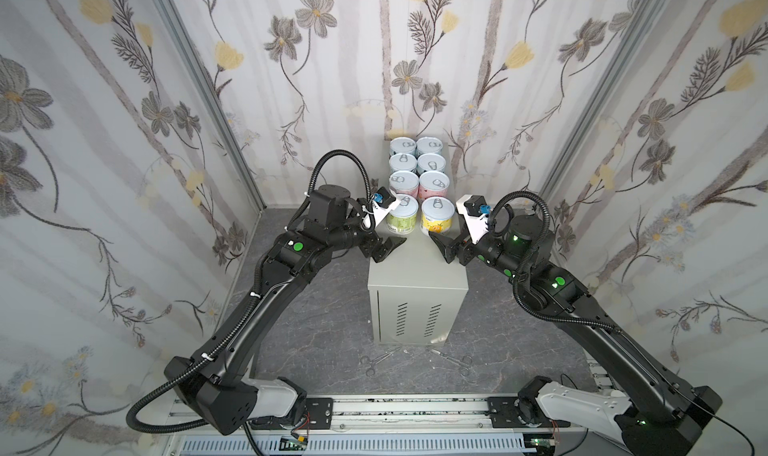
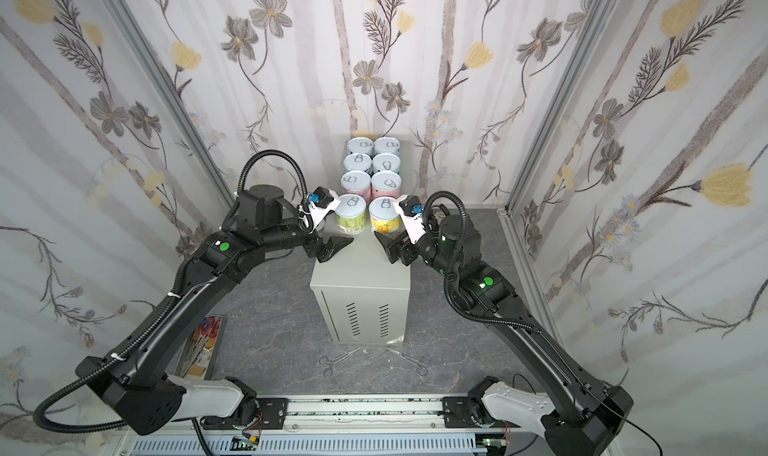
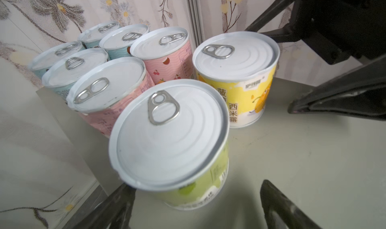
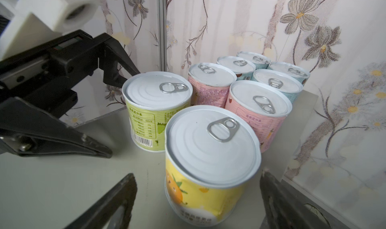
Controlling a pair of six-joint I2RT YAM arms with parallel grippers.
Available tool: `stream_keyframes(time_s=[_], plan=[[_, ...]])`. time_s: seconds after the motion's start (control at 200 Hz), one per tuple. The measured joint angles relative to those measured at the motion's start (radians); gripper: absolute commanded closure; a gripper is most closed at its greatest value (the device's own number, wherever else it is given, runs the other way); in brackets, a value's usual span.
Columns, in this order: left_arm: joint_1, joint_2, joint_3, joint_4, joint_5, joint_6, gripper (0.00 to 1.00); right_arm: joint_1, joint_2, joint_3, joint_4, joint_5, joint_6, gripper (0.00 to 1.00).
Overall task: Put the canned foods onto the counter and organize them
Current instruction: 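Push the cans together with both grippers from opposite sides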
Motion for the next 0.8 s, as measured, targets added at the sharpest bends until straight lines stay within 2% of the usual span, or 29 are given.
stream_keyframes(time_s=[0.32, 0.799], plan=[[0.051, -0.059, -0.107, 0.106, 0.021, -0.022, 0.18, 0.003, -0.025, -0.071, 0.088, 0.041, 0.047, 0.13], [0.085, -0.053, -0.151, 0.274, 0.156, -0.021, 0.33, 0.006, -0.012, -0.072, 0.128, 0.041, 0.069, 0.19]])
